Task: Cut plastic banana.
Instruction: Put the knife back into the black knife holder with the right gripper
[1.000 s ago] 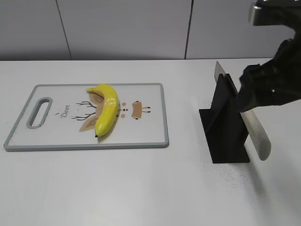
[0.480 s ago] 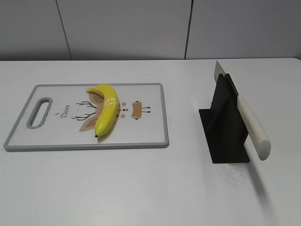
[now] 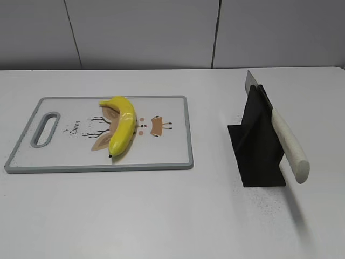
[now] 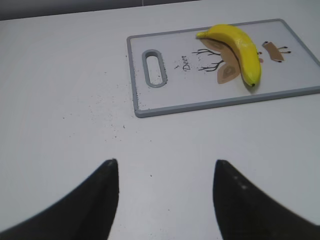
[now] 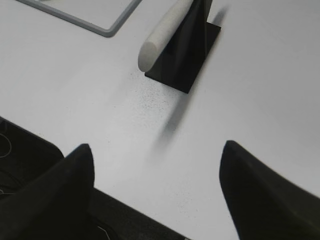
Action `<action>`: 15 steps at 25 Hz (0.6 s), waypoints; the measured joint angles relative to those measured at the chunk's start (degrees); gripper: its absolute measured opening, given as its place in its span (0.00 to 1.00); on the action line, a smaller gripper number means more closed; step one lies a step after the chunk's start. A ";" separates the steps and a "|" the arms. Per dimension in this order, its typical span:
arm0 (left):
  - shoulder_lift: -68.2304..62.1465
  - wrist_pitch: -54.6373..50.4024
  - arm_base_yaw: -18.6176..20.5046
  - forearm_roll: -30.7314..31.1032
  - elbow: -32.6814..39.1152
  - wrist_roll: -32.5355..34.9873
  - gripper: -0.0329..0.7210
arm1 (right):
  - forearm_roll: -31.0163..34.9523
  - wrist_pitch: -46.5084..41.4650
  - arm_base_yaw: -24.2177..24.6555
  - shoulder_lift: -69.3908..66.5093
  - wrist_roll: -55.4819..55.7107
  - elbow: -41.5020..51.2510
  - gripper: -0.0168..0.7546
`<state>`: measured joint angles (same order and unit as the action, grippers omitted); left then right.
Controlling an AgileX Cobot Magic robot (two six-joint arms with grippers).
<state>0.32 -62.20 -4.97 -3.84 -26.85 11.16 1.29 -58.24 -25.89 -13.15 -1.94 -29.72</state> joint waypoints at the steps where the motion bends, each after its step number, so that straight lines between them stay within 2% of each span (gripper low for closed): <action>1: 0.00 0.00 0.00 0.00 0.00 0.00 0.82 | -0.58 -0.59 0.00 1.64 0.00 0.56 0.79; 11: 0.00 0.00 0.00 0.00 0.00 0.00 0.82 | -1.29 -1.26 0.08 13.04 -0.05 0.86 0.79; 15: 0.00 0.05 0.00 -0.01 0.00 0.00 0.82 | -0.90 -1.33 3.35 13.48 -0.05 0.86 0.79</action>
<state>0.32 -62.14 -4.97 -3.86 -26.85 11.16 0.38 -59.57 -22.54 0.33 -1.99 -28.87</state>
